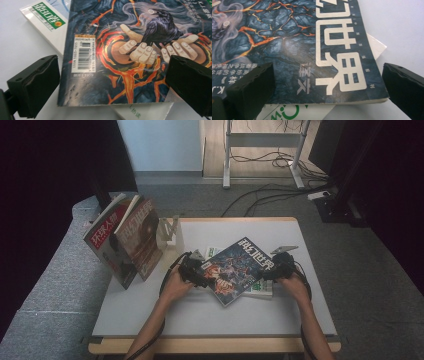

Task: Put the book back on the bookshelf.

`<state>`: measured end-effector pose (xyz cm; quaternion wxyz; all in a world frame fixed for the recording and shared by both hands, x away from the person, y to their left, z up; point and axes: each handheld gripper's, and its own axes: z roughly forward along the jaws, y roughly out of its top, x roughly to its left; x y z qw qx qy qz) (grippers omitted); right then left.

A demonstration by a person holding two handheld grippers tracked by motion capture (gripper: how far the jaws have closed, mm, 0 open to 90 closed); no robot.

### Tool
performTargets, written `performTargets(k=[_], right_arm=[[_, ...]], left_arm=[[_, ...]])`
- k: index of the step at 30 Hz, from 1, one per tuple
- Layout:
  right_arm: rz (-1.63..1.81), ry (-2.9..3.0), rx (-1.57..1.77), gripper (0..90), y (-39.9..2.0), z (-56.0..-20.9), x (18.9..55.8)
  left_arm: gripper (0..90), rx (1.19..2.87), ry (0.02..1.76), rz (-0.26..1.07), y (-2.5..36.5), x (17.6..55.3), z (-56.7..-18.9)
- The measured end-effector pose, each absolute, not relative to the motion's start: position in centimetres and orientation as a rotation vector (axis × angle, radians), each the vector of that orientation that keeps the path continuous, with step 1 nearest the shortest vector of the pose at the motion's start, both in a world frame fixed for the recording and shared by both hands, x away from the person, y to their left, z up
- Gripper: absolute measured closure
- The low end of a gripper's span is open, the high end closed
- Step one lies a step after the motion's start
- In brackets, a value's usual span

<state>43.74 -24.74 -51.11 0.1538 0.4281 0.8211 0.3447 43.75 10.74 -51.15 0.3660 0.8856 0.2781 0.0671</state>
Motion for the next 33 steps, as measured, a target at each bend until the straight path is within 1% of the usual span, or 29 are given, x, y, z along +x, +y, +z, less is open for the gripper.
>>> performTargets(k=[2,12,23,33], right_arm=[[1.005,2.371,1.220,2.1,-24.7,-51.1,43.8],[0.999,2.367,1.203,2.0,-24.4,-51.1,43.2],[1.003,2.387,1.160,2.0,-23.8,-51.0,41.9],[0.989,2.400,1.106,2.3,-23.0,-50.9,40.4]], left_arm=[[0.0,2.274,0.717,0.175,10.7,43.6,-51.2],[0.0,2.283,0.742,0.173,10.8,42.8,-51.1],[0.0,2.283,0.749,0.182,11.5,40.5,-51.1],[0.0,2.299,0.721,0.206,12.2,38.3,-51.2]])
